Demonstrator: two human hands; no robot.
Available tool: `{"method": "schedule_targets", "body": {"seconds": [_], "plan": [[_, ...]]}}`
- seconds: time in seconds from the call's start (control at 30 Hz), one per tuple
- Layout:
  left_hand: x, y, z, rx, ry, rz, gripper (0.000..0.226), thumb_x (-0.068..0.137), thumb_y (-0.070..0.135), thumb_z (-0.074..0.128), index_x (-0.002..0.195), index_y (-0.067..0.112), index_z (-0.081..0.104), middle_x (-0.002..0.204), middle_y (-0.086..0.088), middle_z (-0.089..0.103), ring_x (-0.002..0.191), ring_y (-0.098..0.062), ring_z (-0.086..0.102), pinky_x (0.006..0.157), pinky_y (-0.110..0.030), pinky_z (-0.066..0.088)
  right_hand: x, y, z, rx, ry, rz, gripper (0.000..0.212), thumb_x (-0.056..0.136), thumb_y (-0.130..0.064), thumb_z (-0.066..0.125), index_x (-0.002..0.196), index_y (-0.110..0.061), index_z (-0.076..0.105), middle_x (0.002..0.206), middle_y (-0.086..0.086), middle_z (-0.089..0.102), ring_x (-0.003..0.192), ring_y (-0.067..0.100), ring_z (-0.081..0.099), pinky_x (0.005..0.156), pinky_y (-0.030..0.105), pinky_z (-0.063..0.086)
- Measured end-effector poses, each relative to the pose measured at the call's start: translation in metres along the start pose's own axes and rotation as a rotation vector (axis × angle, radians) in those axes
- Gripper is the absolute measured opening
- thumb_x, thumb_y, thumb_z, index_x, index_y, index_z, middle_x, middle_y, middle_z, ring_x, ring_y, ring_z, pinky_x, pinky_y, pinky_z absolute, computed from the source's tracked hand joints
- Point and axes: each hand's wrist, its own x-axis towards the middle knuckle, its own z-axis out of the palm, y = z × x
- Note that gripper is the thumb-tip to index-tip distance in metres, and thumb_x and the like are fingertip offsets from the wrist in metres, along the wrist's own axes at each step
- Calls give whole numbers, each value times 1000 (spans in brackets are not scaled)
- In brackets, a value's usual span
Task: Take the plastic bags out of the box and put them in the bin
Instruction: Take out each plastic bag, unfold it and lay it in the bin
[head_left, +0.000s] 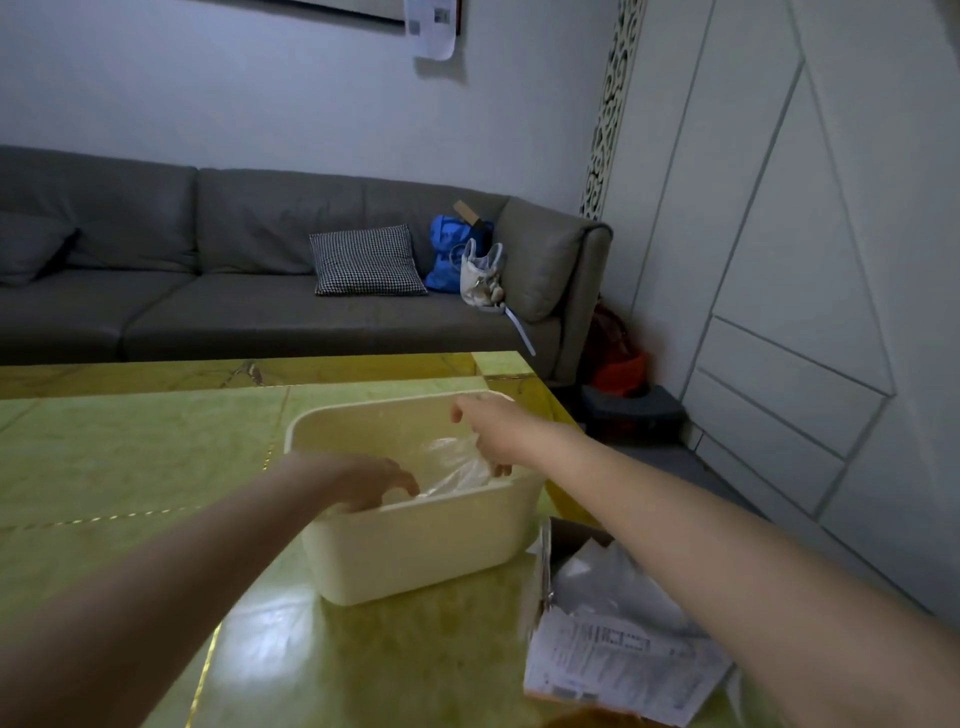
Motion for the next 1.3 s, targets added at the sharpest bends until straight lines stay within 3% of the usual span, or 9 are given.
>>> {"method": "schedule_targets", "body": {"seconds": [0.27,0.43,0.53,0.63,0.8,0.9,1.0,1.2,1.3], "plan": [[-5,6,-13,-23,159,-50,48,91,26,57,135,18,41,133,-6,49,118,-23,50,95,-28,40,7,-3,-3,-336,-198,-23,44,92,2,48,133,-11,44,131,12,44,104,29,55,70,30,50],[-1,8,-11,-156,58,-29,37,95,22,48,132,16,48,135,-6,47,123,-24,47,98,-30,40,3,-23,-25,-520,-55,-215,36,89,4,47,120,-12,54,121,9,49,105,25,52,75,32,45],[12,-4,3,109,-10,14,31,93,25,47,114,3,57,106,-15,60,116,-29,53,93,-34,43,7,-27,-12,-315,-398,-134,32,89,5,50,116,-7,59,120,12,57,90,22,60,66,24,50],[18,-13,9,28,-4,-112,35,88,43,49,110,18,60,102,-3,63,96,-20,58,89,-28,45,12,-25,0,-497,-600,-19,42,94,-8,49,135,-14,48,137,8,47,114,27,55,86,31,49],[24,-16,10,-161,47,-234,38,89,44,52,112,16,61,99,-2,58,89,-17,50,61,-20,36,18,-17,9,-645,-608,39,41,99,-17,40,139,-9,42,137,10,46,114,27,53,93,36,44],[20,-10,3,-147,-37,-227,19,90,35,52,92,18,60,81,0,56,78,-16,53,73,-25,43,17,-16,8,-600,-558,31,40,98,-16,41,138,-8,42,137,11,46,116,28,52,97,37,45],[0,-1,-16,-94,-50,-121,41,90,12,56,130,16,47,129,-7,51,114,-24,54,87,-26,43,5,-18,-14,-438,-399,-18,41,95,-17,52,135,-7,47,133,11,51,116,26,54,93,34,47],[-54,41,-49,-87,434,149,35,86,14,62,121,15,57,124,-2,58,111,-19,55,91,-27,42,-63,-11,-71,-122,-124,-48,16,93,-15,55,105,-9,65,88,1,66,78,13,66,69,23,53],[-66,81,-47,-244,513,339,26,85,8,61,111,12,64,115,-5,64,100,-17,61,85,-26,47,-99,3,-80,-101,-263,26,9,90,-11,60,93,-6,67,78,3,67,65,11,63,58,18,51]]}}
